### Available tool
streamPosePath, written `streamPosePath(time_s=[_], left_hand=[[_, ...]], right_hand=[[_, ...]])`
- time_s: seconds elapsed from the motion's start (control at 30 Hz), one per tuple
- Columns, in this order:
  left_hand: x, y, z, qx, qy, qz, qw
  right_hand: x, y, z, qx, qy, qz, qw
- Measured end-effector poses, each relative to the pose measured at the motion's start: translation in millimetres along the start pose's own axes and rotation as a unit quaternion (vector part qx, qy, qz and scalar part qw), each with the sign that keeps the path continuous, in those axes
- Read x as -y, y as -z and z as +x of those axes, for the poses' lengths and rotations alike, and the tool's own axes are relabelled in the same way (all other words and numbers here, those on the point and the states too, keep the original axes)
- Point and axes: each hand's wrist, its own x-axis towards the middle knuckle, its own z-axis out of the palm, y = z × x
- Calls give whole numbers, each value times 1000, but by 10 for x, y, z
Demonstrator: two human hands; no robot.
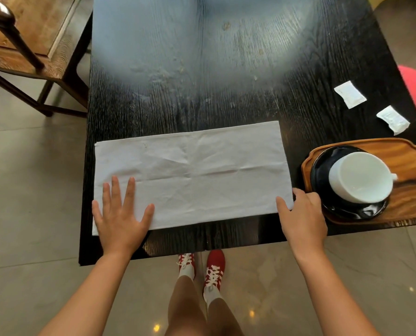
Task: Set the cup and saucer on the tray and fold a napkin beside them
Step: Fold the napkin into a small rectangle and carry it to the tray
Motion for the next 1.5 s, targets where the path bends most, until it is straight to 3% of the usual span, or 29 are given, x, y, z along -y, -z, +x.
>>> streamPosePath(time_s=[0.1, 0.2, 0.37, 0.47, 0.57, 0.67, 0.7, 0.77, 0.83, 0.97, 1.23, 1.37, 1.5], left_hand=[[-14, 9, 3, 0, -1, -5, 1000], [-11, 14, -1, 1, 0, -6, 1000], [-9, 36, -8, 7, 2, -6, 1000], [-52, 86, 4, 14, 6, -29, 999], [-232, 248, 53, -1, 62, -151, 987], [-638, 563, 191, -64, 35, -285, 956], [-817, 683, 277, -41, 26, -349, 936], [-1173, 925, 477, 80, 38, -480, 873], [-1426, 1065, 671, 177, 56, -543, 819], [-1446, 1110, 910, 120, 35, -503, 855], [-618, 1039, 946, 114, 21, -489, 865], [-154, 874, 911, 135, 73, -422, 894], [86, 733, 923, 113, 130, -402, 899]], right_hand=[[54, 7, 34, -15, 7, 22, 1000], [113, 17, 80, -24, -22, 143, 989], [177, 51, 86, -28, -99, 362, 927], [292, 83, 17, -52, -75, 397, 913], [505, 137, -110, -46, -21, 404, 913], [751, 141, -253, -18, 36, 396, 917], [834, 132, -294, -6, 54, 392, 919], [984, 106, -369, 11, 87, 371, 925], [1119, 73, -441, 14, 127, 343, 931], [1342, -35, -564, 17, 177, 302, 937], [1672, -472, -828, 89, 259, 242, 931], [1790, -750, -928, 131, 286, 190, 930], [1892, -935, -1047, 153, 335, 130, 921]])
